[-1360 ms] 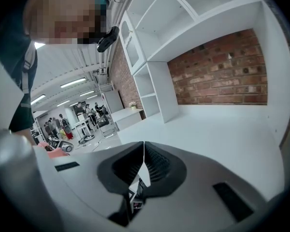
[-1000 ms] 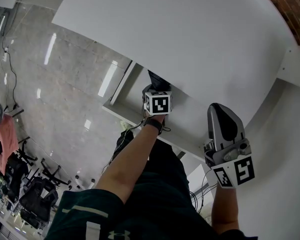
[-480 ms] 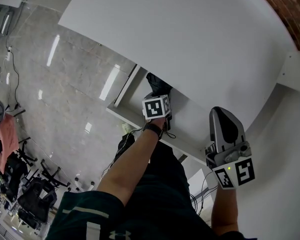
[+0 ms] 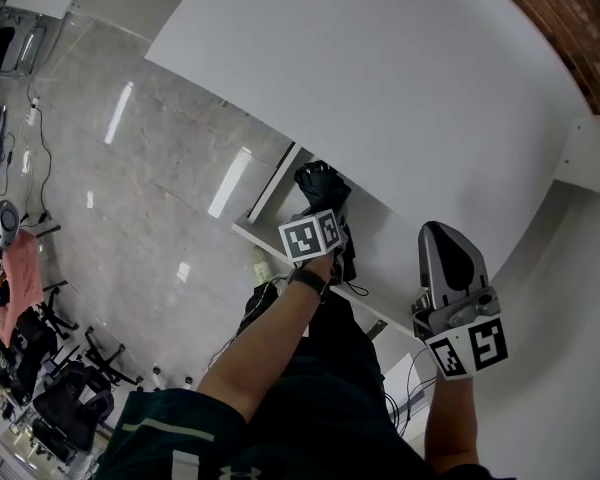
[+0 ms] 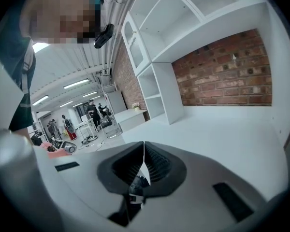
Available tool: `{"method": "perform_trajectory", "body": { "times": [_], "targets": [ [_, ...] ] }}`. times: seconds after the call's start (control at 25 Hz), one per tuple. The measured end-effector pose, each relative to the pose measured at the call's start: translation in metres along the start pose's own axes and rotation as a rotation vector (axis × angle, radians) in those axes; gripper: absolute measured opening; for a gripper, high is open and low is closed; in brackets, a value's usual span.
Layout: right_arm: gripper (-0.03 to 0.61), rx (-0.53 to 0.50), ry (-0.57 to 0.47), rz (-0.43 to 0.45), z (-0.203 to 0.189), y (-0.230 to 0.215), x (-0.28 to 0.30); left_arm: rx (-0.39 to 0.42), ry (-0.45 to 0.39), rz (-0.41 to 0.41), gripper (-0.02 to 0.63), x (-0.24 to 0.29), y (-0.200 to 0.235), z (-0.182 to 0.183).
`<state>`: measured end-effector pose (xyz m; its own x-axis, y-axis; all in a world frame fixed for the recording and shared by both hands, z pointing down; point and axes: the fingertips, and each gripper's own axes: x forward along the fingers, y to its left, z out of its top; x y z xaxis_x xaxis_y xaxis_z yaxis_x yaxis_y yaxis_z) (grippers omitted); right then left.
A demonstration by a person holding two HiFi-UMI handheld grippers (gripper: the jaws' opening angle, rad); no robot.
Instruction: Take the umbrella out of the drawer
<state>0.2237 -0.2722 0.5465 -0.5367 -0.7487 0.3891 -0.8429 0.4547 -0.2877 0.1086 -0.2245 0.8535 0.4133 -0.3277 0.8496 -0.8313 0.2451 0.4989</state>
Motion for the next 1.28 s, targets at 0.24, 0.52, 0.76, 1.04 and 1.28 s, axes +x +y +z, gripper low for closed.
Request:
{"method": "perform_trajectory", "body": {
  "times": [0.24,0.52,0.76,1.04,1.28],
  "targets": [
    [0.005,-0.014,-0.037,0.015,0.01,0.026,0.0,-0.022,-0.051,-0.062,0.233,-0.041,-0.003,0.008],
    [0.005,-0.003,-0.088,0.004,0.025,0.061,-0.001,0.026,-0.142,-0.175,0.233,-0.1,-0.017,0.044],
    [0.004,-0.009,-0.135,-0.015,0.044,0.096,-0.013,0.166,-0.26,-0.254,0.233,-0.18,-0.032,0.08],
    [0.004,0.007,-0.167,-0.037,0.063,0.134,-0.024,0.28,-0.365,-0.296,0.233,-0.268,-0.031,0.103],
    [0.005,-0.013,-0.203,-0.042,0.074,0.176,-0.032,0.376,-0.424,-0.34,0.233,-0.338,-0.021,0.109]
  ]
}}
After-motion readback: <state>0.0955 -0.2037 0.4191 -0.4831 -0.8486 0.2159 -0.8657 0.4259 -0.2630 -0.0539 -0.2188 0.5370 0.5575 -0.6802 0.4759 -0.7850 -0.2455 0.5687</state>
